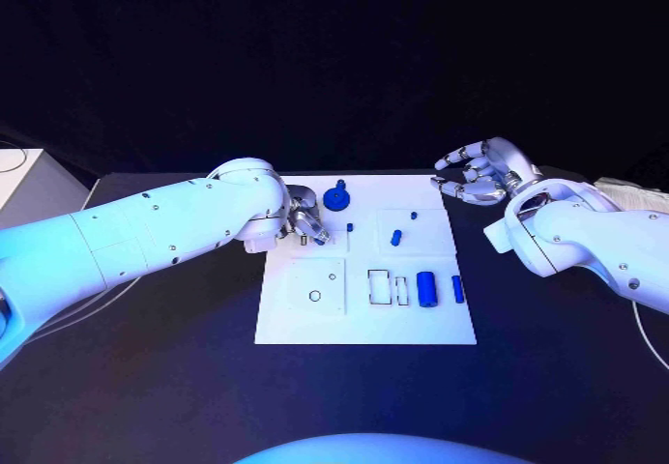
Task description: Assemble the parts on the task board
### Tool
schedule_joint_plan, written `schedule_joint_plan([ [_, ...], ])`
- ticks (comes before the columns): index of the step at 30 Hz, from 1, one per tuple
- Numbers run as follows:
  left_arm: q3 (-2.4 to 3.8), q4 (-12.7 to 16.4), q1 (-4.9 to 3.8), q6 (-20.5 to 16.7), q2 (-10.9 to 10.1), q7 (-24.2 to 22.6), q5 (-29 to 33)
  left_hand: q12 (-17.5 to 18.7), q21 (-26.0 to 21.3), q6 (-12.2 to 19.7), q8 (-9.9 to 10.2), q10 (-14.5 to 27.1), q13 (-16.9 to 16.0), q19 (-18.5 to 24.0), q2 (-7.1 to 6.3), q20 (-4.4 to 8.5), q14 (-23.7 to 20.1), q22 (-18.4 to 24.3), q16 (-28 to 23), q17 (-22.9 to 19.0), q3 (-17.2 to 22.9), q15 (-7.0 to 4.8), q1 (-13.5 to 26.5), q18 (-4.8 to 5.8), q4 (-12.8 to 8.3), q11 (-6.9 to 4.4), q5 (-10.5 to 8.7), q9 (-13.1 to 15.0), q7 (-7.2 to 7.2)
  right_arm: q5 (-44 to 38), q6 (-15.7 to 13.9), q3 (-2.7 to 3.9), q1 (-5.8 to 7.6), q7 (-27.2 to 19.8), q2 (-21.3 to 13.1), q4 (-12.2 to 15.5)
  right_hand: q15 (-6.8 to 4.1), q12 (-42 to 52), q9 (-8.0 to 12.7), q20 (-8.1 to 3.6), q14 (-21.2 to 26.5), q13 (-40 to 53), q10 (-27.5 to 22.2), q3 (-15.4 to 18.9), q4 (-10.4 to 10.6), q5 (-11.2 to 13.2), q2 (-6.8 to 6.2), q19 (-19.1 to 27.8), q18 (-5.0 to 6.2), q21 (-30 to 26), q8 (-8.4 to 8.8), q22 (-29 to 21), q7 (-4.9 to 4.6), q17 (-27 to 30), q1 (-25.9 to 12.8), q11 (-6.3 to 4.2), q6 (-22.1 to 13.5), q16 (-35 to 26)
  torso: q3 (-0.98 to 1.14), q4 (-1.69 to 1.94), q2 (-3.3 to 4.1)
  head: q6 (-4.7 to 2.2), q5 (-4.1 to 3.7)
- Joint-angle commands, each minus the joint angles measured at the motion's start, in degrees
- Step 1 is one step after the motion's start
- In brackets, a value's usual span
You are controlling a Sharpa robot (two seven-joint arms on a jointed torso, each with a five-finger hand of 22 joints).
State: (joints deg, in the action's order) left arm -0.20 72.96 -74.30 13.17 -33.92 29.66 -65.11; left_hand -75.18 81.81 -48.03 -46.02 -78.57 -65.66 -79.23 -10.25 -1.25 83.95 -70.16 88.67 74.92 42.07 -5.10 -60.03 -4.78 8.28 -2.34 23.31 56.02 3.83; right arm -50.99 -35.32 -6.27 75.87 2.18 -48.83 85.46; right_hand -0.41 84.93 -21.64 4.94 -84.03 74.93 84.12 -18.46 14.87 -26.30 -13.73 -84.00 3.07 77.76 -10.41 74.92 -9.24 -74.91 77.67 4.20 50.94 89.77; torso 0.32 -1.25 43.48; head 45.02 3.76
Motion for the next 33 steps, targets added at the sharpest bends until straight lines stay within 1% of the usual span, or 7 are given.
schedule_joint_plan([
  [1, -0.94, -0.16, 1.28, 3.02, 0.27, 0.95, 0.24, -0.23, 0.03, -2.16, 0.17, -0.22, -0.15, -0.26, -0.02, 0.25, 5.32, 0.01, -0.13, 12.66, 4.51, -0.39, 0.51, 0.70, -4.89, -0.20, -0.43, 1.78, -2.52, -0.48, 0.53, 0.02, -0.01, -0.11, -0.03, 0.08, 0.12, 0.18, -0.07, 0.30, -5.73, 10.54, 0.81, -0.40, 0.06, -0.35, -0.45, -1.94, 0.15, -0.37, -0.35, 2.58, 0.03, -14.17, -0.30, 0.08, -0.01, -0.27, 0.00, 0.00, -0.03, -0.03, -0.01],
  [11, -0.96, -0.26, 1.28, 3.24, 0.33, 0.96, 0.24, -0.33, -0.03, -2.57, 0.62, -0.16, -0.24, -0.31, 0.00, 0.35, 5.32, -0.02, -0.14, 12.65, 2.01, -0.50, 1.28, 0.70, -3.90, -0.34, -0.67, 2.05, -2.70, -0.48, 0.52, 0.02, -0.01, -0.12, -0.08, 0.10, 0.12, 0.17, -0.07, 0.29, -5.71, 10.52, 0.80, -0.43, 0.11, -0.33, -0.48, -1.94, 0.15, -0.40, -0.37, 2.57, 0.03, -14.12, -0.33, 0.08, -0.02, -0.30, -0.01, 0.01, -0.03, -0.04, -0.05],
  [18, -0.99, -0.37, 1.28, 3.19, 0.46, 0.96, 0.24, -0.46, -0.06, -3.00, 1.01, -0.16, -0.40, -0.38, -0.05, 0.44, 5.32, -0.10, -0.14, 12.66, -0.49, -0.58, 1.80, 0.72, -2.93, -0.44, -1.05, 2.29, -2.83, -0.48, 0.52, 0.02, -0.01, -0.13, -0.11, 0.13, 0.11, 0.15, -0.08, 0.28, -5.70, 10.51, 0.78, -0.47, 0.15, -0.31, -0.50, -1.94, 0.15, -0.42, -0.40, 2.55, 0.04, -14.07, -0.37, 0.07, -0.03, -0.33, -0.02, 0.02, -0.02, -0.04, -0.09],
  [21, -0.99, -0.40, 1.28, 3.14, 0.51, 0.96, 0.24, -0.45, -0.09, -3.15, 1.14, -0.13, -0.37, -0.39, -0.02, 0.46, 5.32, -0.10, -0.15, 12.65, -1.36, -0.61, 1.93, 0.72, -2.57, -0.46, -1.27, 2.38, -2.86, -0.48, 0.52, 0.02, -0.01, -0.13, -0.12, 0.14, 0.11, 0.15, -0.08, 0.28, -5.70, 10.51, 0.78, -0.47, 0.15, -0.31, -0.50, -1.94, 0.15, -0.42, -0.40, 2.55, 0.04, -14.07, -0.37, 0.07, -0.03, -0.33, 0.00, 0.02, -0.02, -0.01, -0.12],
  [33, -1.03, -0.49, 1.29, 2.99, 0.67, 0.96, 0.25, -0.58, -0.12, -3.39, 1.35, -0.18, -0.55, -0.41, 0.05, 0.50, 5.33, -0.11, -0.12, 12.69, -2.81, -0.65, 2.02, 0.73, -2.02, -0.50, -1.78, 2.54, -2.92, -0.48, 0.47, 0.02, -0.01, -0.14, -0.19, 0.22, 0.11, 0.15, -0.08, 0.28, -5.70, 10.51, 0.78, -0.47, 0.15, -0.31, -0.50, -1.94, 0.15, -0.42, -0.40, 2.55, 0.04, -14.07, -0.37, 0.07, -0.03, -0.33, 0.03, 0.00, -0.02, -0.03, -0.24],
])
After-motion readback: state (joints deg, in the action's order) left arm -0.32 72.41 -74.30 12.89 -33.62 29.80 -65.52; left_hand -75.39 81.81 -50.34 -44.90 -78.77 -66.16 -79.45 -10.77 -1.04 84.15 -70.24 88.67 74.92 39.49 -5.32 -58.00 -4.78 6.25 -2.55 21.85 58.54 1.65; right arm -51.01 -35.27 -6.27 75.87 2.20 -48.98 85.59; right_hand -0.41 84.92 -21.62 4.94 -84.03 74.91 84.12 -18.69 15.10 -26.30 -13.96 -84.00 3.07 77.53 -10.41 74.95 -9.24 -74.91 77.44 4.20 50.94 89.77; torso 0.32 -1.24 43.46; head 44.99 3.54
